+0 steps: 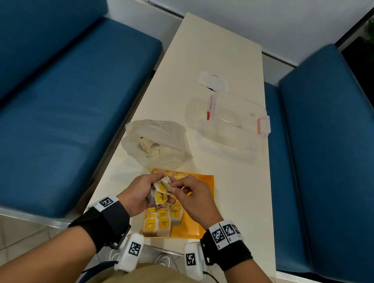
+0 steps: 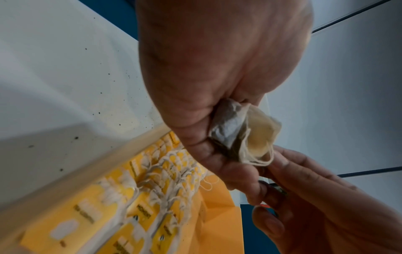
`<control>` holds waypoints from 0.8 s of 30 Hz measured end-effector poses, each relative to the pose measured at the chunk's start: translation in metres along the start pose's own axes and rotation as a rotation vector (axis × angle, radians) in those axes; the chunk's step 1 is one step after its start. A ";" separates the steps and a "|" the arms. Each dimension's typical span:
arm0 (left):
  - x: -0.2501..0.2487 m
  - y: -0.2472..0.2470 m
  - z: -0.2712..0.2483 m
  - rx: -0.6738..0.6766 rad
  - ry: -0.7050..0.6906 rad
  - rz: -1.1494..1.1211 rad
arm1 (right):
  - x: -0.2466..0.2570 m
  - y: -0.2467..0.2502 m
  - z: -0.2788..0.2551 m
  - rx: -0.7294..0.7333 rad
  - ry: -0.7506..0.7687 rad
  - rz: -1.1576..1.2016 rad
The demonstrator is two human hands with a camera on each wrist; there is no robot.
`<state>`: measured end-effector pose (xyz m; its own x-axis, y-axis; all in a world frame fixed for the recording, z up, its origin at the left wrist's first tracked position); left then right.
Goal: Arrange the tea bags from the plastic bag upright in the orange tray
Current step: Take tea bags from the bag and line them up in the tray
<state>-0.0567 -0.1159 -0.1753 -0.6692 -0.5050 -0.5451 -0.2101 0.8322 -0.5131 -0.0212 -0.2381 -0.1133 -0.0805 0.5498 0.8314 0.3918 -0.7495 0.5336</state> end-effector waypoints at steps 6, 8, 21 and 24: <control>0.002 0.002 -0.003 0.002 -0.003 0.019 | -0.008 0.002 -0.001 -0.062 -0.100 0.038; 0.002 0.004 -0.004 -0.011 -0.010 0.011 | -0.010 0.007 -0.002 -0.099 -0.128 0.065; -0.032 0.015 -0.015 -0.193 -0.454 0.494 | -0.009 0.024 -0.007 -0.222 -0.187 0.101; -0.041 0.005 -0.022 -0.181 -0.676 0.682 | -0.005 0.024 -0.007 -0.206 -0.210 0.143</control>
<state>-0.0462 -0.0858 -0.1406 -0.1502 0.1199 -0.9814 -0.0738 0.9885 0.1321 -0.0172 -0.2616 -0.1037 0.1615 0.4820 0.8612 0.1900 -0.8715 0.4521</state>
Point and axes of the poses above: each hand's wrist, its own z-axis towards the middle knuckle, its own y-axis out of the back of the hand, x = y × z, the point moved 8 cm from there along z, towards the middle knuckle, and after that the axes turned 1 degree about -z, right-handed, at the moved point
